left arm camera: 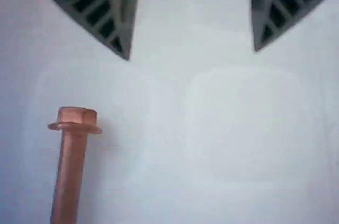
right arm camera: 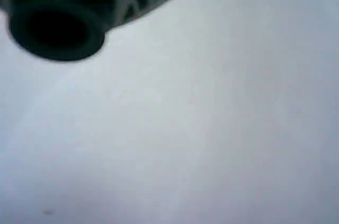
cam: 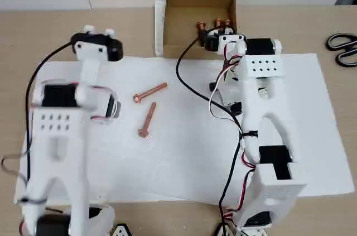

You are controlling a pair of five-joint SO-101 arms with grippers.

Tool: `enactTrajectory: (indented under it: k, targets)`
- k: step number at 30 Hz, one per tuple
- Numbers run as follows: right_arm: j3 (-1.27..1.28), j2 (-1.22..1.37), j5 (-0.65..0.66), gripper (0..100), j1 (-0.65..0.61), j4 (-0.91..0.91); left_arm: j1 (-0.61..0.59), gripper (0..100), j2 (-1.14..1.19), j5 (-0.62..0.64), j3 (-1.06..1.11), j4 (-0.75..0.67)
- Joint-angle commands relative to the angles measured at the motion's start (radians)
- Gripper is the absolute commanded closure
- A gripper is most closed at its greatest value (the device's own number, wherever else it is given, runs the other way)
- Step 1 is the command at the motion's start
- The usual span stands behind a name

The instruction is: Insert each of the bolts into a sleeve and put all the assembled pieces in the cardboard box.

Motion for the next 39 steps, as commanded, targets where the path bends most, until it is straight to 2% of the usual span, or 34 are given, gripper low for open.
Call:
enactTrajectory:
  k: [1,13,27,33,36,39]
  targets:
    - [-0.046,-0.064,-0.008,99.5,0.008,0.016,0.041,86,0.121,-0.011,-0.082,-0.006]
    - [-0.046,-0.064,-0.009,99.5,0.007,0.022,0.236,86,0.365,0.160,-0.082,-0.157]
    - [-0.046,-0.067,-0.009,99.5,0.007,0.022,0.236,91,0.654,0.178,-0.081,-0.305]
    - [-0.046,-0.065,-0.009,99.5,0.007,0.022,0.242,93,0.666,0.170,-0.082,-0.304]
    - [-0.046,-0.064,-0.009,99.5,0.008,0.022,0.241,100,0.626,0.157,-0.087,-0.259]
    - [-0.046,-0.064,-0.009,99.5,0.007,0.022,0.242,99,0.571,0.112,-0.087,-0.207]
